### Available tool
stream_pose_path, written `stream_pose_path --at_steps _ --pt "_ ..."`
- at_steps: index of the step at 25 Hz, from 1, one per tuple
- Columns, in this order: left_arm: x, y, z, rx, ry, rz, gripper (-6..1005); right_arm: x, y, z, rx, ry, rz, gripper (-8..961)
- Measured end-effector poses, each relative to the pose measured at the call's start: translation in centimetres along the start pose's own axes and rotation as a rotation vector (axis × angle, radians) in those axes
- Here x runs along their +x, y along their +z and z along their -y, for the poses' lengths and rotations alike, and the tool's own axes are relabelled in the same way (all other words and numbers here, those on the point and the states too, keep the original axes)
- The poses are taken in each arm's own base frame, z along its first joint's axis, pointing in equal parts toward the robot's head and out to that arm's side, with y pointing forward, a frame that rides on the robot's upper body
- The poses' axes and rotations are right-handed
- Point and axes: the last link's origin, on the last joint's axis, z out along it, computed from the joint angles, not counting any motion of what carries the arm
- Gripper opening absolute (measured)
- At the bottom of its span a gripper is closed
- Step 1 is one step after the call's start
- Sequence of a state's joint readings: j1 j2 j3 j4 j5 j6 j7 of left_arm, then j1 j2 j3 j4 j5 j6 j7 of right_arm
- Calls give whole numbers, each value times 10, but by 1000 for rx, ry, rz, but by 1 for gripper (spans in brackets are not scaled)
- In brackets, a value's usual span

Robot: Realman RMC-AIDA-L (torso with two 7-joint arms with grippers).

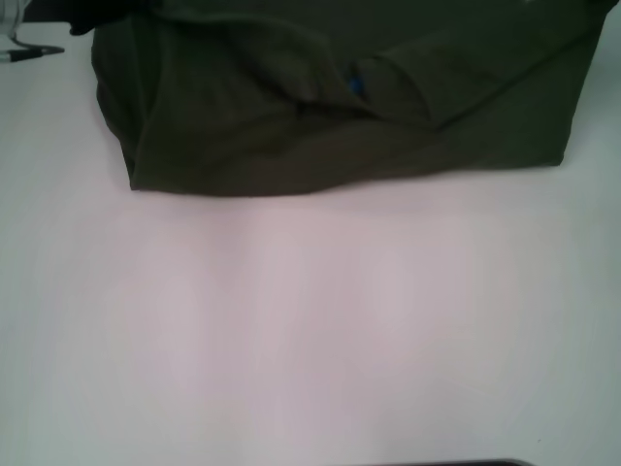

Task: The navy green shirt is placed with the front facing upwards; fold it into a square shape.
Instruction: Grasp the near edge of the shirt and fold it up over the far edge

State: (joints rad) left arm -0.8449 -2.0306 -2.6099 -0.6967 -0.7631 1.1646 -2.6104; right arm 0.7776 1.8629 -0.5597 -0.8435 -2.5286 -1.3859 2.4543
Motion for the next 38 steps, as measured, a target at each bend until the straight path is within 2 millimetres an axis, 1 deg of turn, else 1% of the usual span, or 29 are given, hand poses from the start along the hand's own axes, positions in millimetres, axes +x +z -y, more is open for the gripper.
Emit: stream_pose_path --at_steps 6,11,15,23,27,38 --pt "7 9 -10 8 29 -21 33 -4 18 -6 21 -41 55 33" --pt "12 20 -18 29 56 -43 34 -10 37 -12 45 -77 84 44" --pt "18 24 -22 41 68 -71 34 -15 49 -19 70 -114 94 52" --pt "24 24 -21 61 58 -98 35 -29 57 -29 95 -157 134 69" --pt "24 26 -21 68 67 -104 45 -32 59 -32 105 -168 148 77" --pt "25 32 -25 86 90 -118 72 -25 73 -31 126 -165 146 100"
